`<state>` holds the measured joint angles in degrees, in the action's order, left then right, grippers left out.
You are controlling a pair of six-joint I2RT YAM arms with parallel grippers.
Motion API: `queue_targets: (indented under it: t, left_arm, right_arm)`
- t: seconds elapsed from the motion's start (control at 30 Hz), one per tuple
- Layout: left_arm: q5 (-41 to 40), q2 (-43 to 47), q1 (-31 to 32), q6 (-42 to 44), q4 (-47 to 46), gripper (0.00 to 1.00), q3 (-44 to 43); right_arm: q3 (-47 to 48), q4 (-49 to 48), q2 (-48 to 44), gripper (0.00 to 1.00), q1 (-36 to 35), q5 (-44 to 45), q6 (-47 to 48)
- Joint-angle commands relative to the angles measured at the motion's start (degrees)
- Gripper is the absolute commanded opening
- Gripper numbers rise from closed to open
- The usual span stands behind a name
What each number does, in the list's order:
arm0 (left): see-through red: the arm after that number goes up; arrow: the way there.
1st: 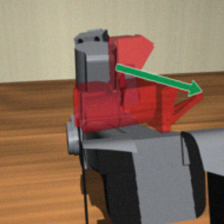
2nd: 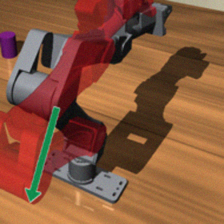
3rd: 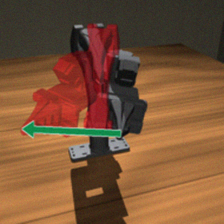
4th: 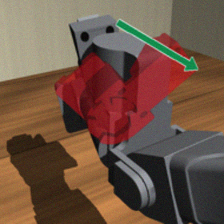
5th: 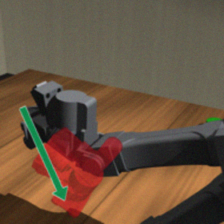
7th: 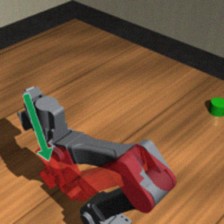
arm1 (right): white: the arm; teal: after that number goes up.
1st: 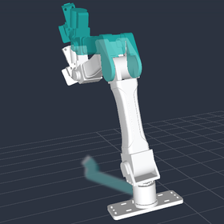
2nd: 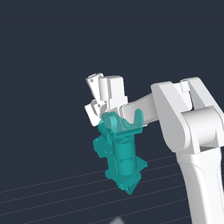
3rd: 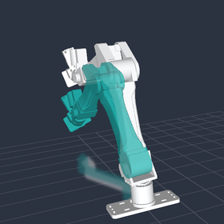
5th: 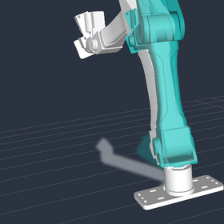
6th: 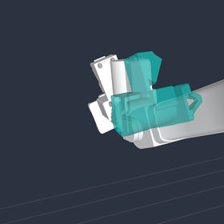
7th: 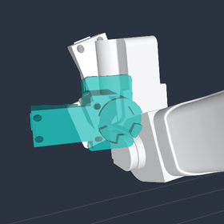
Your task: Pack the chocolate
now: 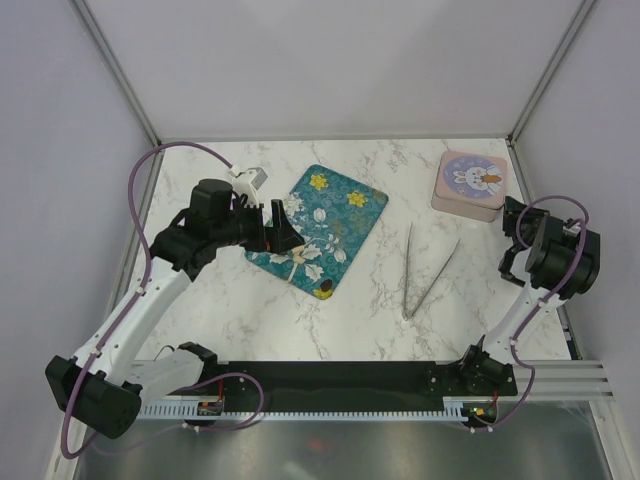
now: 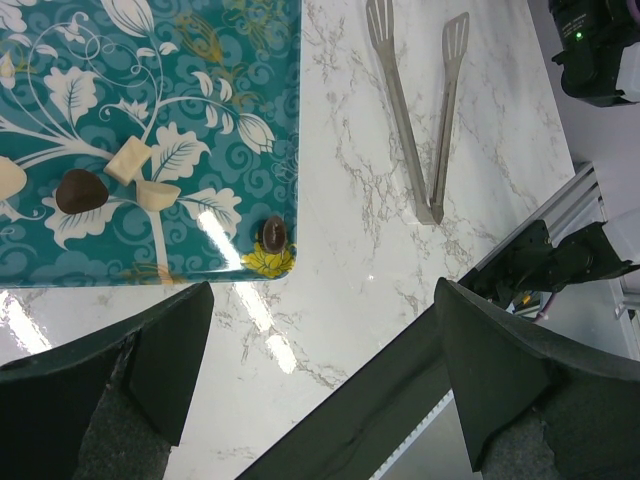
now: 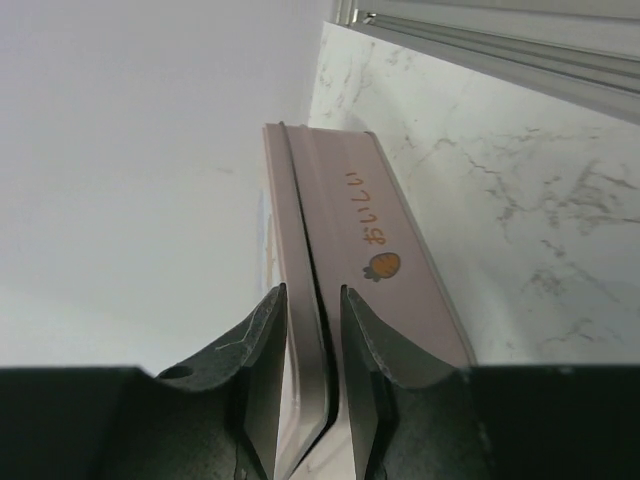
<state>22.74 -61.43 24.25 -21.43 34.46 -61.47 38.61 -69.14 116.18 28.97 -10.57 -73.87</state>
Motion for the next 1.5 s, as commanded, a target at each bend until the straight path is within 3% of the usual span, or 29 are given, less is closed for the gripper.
queue_targets:
  t: [0.0, 0.3, 0.5, 0.63, 0.87, 1.1, 1.23, 1.47]
  left_arm:
    - [-0.6, 1.3, 0.2, 2.2, 0.2, 1.0, 0.0]
    - [-0.6, 1.4, 0.2, 2.3, 0.3, 1.0, 0.4]
    - [-1.0, 1.4, 0.2, 2.7, 0.3, 1.0, 0.8]
    - [-0.8, 1.3, 0.2, 2.9, 0.2, 1.0, 0.9]
    - [-1.5, 1.4, 0.2, 3.5, 0.2, 1.0, 1.4]
    - [-1.7, 0.7, 0.1, 4.6, 0.1, 1.0, 1.3]
    - [-1.5, 0.1, 0.1, 4.9, 0.0, 1.0, 1.3]
    - [-1.5, 0.3, 0.1, 4.7, -0.3, 1.0, 2.0]
  right_arm:
    - [-0.9, 0.9, -2.1, 0.36, 1.0, 0.0, 1.4]
    - [1.0, 12.8, -9.5, 0.47, 1.4, 0.2, 13.3]
    - [7.0, 24.8, -13.3, 0.62, 1.4, -0.2, 20.7]
    - [11.2, 27.4, -10.9, 0.77, 0.8, -3.1, 23.8]
    - [25.4, 43.7, -4.0, 0.84, 0.2, -8.1, 31.0]
    - [35.0, 52.4, 0.5, 0.86, -0.4, -10.6, 36.0]
    - [37.5, 55.3, 3.3, 0.93, -1.2, -12.1, 38.4]
    - [37.2, 58.2, 5.6, 0.91, -2.7, -12.5, 41.5]
